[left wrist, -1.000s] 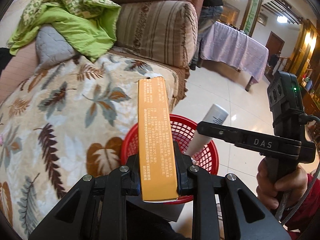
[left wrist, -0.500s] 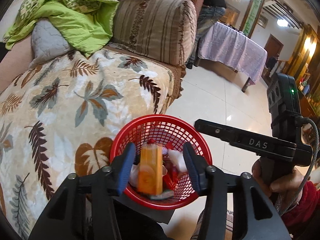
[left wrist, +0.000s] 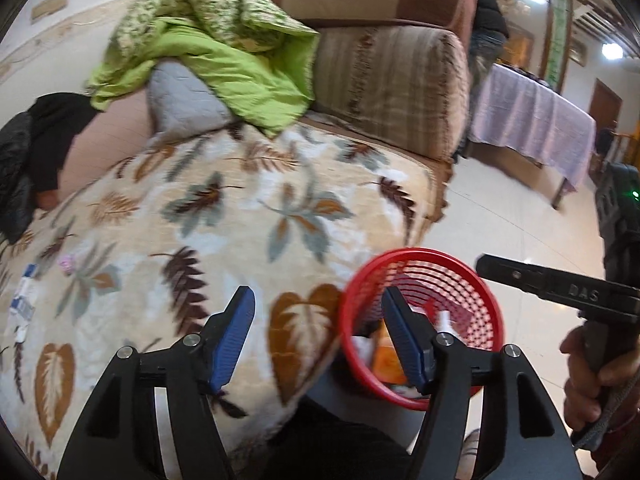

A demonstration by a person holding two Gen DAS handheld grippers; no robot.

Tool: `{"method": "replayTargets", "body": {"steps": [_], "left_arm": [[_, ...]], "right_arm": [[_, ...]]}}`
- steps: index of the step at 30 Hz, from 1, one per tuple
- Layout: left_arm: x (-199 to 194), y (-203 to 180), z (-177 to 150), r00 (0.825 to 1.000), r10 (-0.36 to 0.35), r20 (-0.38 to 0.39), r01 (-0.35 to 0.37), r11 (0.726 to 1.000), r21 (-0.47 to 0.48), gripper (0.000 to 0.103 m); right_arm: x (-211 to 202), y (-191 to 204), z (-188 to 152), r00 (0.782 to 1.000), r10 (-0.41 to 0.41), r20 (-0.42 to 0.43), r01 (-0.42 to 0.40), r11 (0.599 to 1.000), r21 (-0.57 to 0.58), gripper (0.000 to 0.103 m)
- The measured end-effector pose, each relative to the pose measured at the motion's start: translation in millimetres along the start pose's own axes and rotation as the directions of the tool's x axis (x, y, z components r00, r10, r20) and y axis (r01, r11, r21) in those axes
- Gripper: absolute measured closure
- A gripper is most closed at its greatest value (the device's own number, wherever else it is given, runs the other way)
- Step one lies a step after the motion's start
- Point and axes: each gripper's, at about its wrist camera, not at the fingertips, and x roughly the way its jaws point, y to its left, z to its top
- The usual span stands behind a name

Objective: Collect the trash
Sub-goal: 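Move both open tools back to the remaining items on the bed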

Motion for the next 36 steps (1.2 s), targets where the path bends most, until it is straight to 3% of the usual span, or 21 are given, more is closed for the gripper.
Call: {"method": "replayTargets", "body": {"steps": [3,15,25,32,36], "left_arm": [[-5,16,-2,0.999,0.032,0.009,-0.032,0.999,-0.032,0.038],[-29,66,-19,0.992,0.126,0.031,-0.122,0.987,-0.107,0.038],[-49,122,-41,0.983,0.181,0.030,-0.171,0.962,-0.213,0.038],[-63,195,-65,0.968,0.250,0.007,-0.232,0.906,-0.356,0.038],[-72,251,-85,0.945,0.326,-0.018,-0.299,0.842,-0.449,0.037]], "right_arm": [[3,12,-2,1.000,0.006,-0.009,-0.006,1.000,-0.021,0.050],[23,76,-7,0.997,0.047,-0.053,-0.054,0.990,-0.134,0.050],[56,150,-15,0.986,0.101,-0.132,-0.133,0.957,-0.257,0.049],[97,212,-17,0.968,0.146,-0.204,-0.208,0.920,-0.331,0.048],[131,253,-19,0.949,0.180,-0.259,-0.264,0.902,-0.342,0.046]]}}
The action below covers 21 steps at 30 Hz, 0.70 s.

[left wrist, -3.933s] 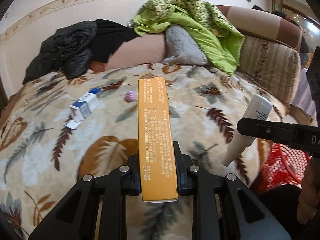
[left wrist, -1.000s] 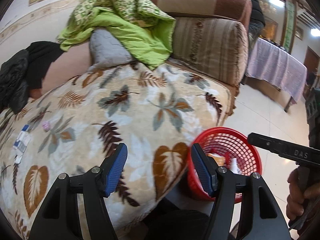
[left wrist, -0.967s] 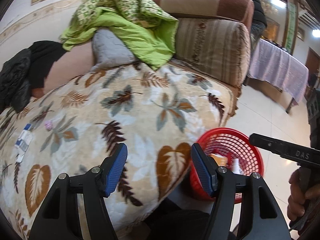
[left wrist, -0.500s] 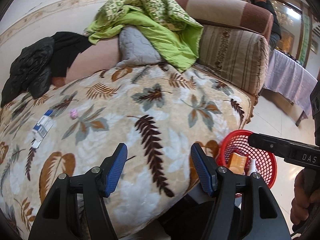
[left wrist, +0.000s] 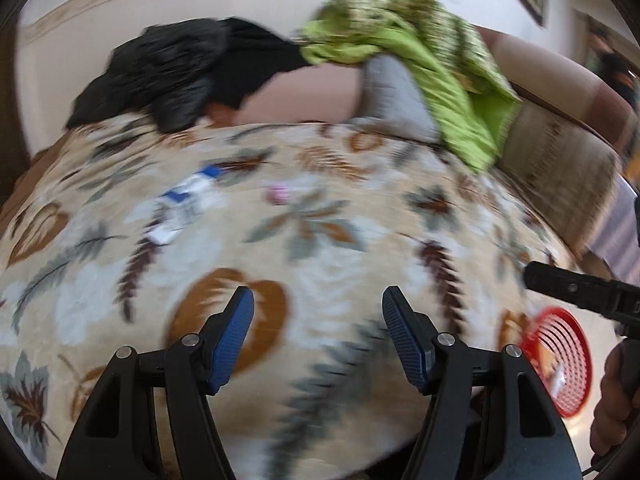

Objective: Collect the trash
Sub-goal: 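Move both open tools back to the remaining items on the bed, then grasp the white-blue medicine box with the left tool while the right grasps the pink ball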

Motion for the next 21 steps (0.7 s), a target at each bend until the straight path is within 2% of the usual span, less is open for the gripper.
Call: {"method": "replayTargets", "body": {"steps": [5,10,14,17,21], "left_arm": [[18,69,0,0.998,0.067,-0.021,-0.069,0.988,-0.135,0.037],[33,113,6,0.994,0.097,-0.046,-0.104,0.975,-0.196,0.037],[44,134,21,0.994,0.095,-0.056,-0.105,0.972,-0.212,0.037],[56,144,35,0.995,0.082,-0.063,-0.093,0.975,-0.203,0.037],[71,153,56,0.996,0.066,-0.064,-0.076,0.983,-0.169,0.037]], "right_arm": [[61,27,28,0.998,0.037,-0.048,-0.039,0.999,-0.022,0.046],[132,45,59,0.994,0.043,-0.102,-0.044,0.999,-0.010,0.046],[194,54,89,0.992,0.018,-0.128,-0.018,1.000,0.004,0.046],[235,57,106,0.988,0.040,-0.152,-0.033,0.998,0.045,0.046],[273,64,121,0.986,0.019,-0.166,-0.014,0.999,0.034,0.048]]}}
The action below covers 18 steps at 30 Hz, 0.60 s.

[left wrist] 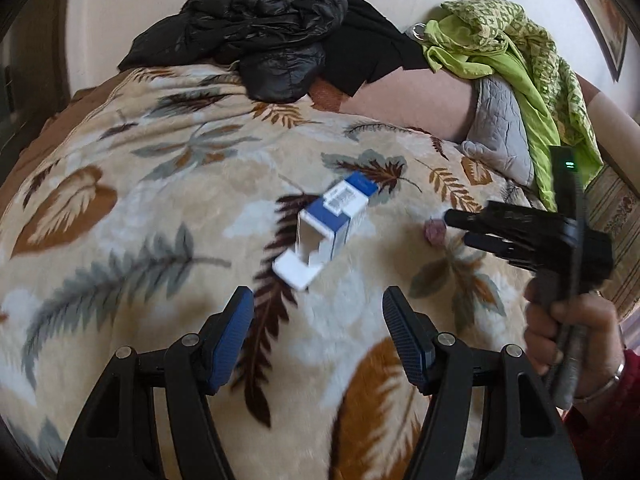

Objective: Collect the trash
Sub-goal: 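Grasp the white-blue medicine box with the left tool while the right grasps the pink ball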

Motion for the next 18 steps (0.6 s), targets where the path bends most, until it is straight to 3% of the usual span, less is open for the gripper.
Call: {"method": "replayTargets", "body": {"steps": [2,5,7,10,14,15,18], "left_arm": [[7,1,12,1.000,-0.013,0.008,0.012,1.000,0.015,0.036],[19,0,30,1.000,-0.011,0.013,0.010,0.999,0.051,0.034],[35,-3,43,0.999,-0.041,-0.011,0.042,0.995,0.085,0.028],[61,-8,53,0.998,-0.043,-0.054,0.049,0.991,0.123,0.028],[97,-15,58,0.993,-0.001,-0.114,0.019,0.986,0.163,0.028],[106,-17,58,0.992,0.032,-0.119,-0.011,0.985,0.172,0.029],[118,-18,56,0.988,0.053,-0.143,-0.030,0.986,0.163,0.053]], "right_arm": [[15,3,6,1.000,-0.022,-0.003,0.022,1.000,-0.017,0.053],[28,4,8,0.999,-0.018,-0.031,0.018,1.000,-0.024,0.078],[24,6,2,0.999,-0.021,-0.024,0.020,0.999,-0.047,0.078],[13,2,-5,1.000,-0.001,-0.010,0.001,0.999,-0.049,0.078],[-7,-6,-15,0.999,0.032,0.005,-0.032,0.999,-0.020,0.079],[-13,-7,-18,0.999,0.040,0.008,-0.039,0.999,-0.017,0.079],[-32,-8,-28,0.998,0.056,0.027,-0.055,0.998,-0.022,0.079]]}}
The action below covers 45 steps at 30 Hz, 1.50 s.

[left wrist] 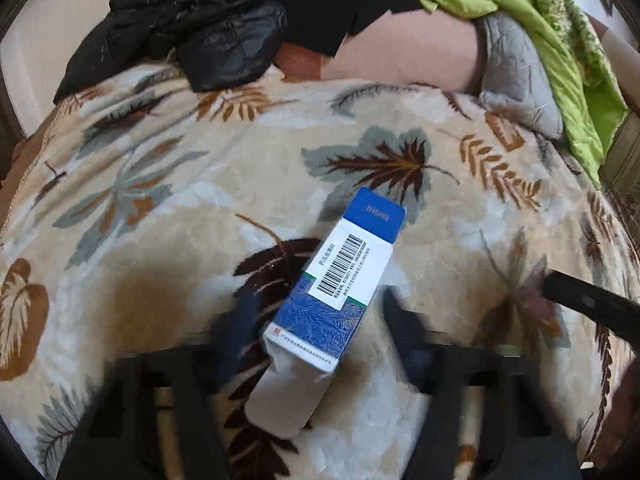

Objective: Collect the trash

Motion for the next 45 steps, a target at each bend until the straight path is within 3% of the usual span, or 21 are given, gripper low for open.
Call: {"method": "replayTargets", "body": {"steps": [5,15,21,25,32,45], "left_arm": [[-6,-7,-12,1.000,-0.001,0.014,0.001,1.000,-0.017,0.062],[-77,-39,-83,0.996,-0.071,0.055,0.073,0.997,-0.037,0.062],[-130,-65,-143,0.992,-0.031,0.122,0.037,0.998,-0.047,0.062],[-148,-80,-166,0.987,-0.004,0.161,0.013,0.998,-0.054,0.062],[-155,-93,-179,0.974,0.052,0.222,-0.049,0.999,-0.018,0.062],[-154,-99,-177,0.965,0.082,0.247,-0.088,0.996,0.015,0.062]], "right_arm": [[-29,0,-26,1.000,0.023,0.018,-0.023,1.000,0.002,0.079],[-81,-3,-91,0.998,0.009,0.057,-0.006,0.999,-0.046,0.079],[-109,0,-119,0.996,0.027,0.090,-0.021,0.998,-0.065,0.079],[-121,2,-136,0.995,0.034,0.099,-0.027,0.997,-0.078,0.079],[-132,4,-149,0.991,0.025,0.131,-0.012,0.995,-0.100,0.079],[-126,-2,-147,0.992,0.025,0.123,-0.016,0.997,-0.071,0.079]]}}
